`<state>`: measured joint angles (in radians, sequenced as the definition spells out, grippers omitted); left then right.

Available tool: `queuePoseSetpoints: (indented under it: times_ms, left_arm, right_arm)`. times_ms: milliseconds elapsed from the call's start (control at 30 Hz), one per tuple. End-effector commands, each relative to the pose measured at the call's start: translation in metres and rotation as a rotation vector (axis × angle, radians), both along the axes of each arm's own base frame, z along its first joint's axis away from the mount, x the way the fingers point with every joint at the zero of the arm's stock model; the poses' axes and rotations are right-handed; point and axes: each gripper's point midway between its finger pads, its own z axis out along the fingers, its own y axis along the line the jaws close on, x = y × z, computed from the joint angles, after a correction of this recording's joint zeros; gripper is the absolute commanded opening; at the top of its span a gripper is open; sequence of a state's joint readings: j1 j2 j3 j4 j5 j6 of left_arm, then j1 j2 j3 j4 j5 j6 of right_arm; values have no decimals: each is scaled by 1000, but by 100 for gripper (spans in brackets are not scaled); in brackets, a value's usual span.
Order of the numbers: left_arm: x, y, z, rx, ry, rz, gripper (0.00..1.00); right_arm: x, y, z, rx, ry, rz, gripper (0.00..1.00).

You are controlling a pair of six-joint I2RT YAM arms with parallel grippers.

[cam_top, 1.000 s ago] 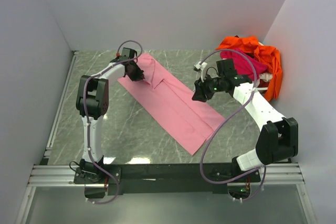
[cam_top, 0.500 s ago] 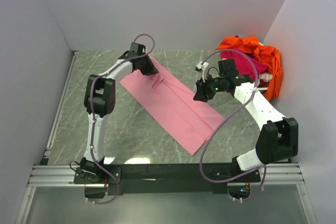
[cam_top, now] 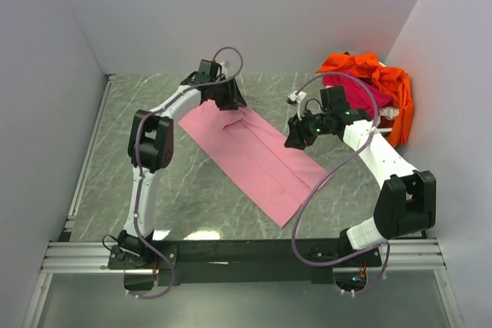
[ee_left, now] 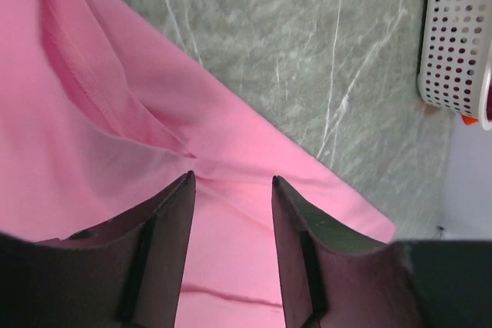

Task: Fold and stack the t-shirts
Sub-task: Fold the tshirt

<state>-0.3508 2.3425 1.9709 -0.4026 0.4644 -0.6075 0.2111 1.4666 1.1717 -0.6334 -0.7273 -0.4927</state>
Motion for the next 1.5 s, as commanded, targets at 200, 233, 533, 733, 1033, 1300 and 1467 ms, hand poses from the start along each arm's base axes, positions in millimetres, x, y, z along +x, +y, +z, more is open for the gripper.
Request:
queuePoseSetpoints:
  times_ms: [200, 233, 533, 733, 1033, 1300, 1467]
  left_arm:
    - [-9, 95, 140, 257, -474, 274, 61]
    - [-21, 104, 162, 237, -512, 305, 63]
    - [-101, 133, 94, 48, -252, 323, 63]
    - [-121, 127, 70, -10, -216, 300, 63]
    - [-3, 91, 13, 106, -79, 267, 3]
    - [48, 76, 0, 196, -98, 272, 0]
    - [50, 47, -14, 179, -96, 201, 0]
  right_arm:
    - [23, -21, -18, -39, 61, -103, 45]
    - [25, -24, -28, -45, 103, -124, 45]
    - [36, -44, -61, -98, 201, -175, 46]
    - [38, -52, -92, -143, 301, -188, 46]
    - [31, -52, -80, -103, 293, -184, 46]
    - [30, -50, -69, -64, 284, -166, 46]
    - [29, -50, -66, -58, 285, -160, 46]
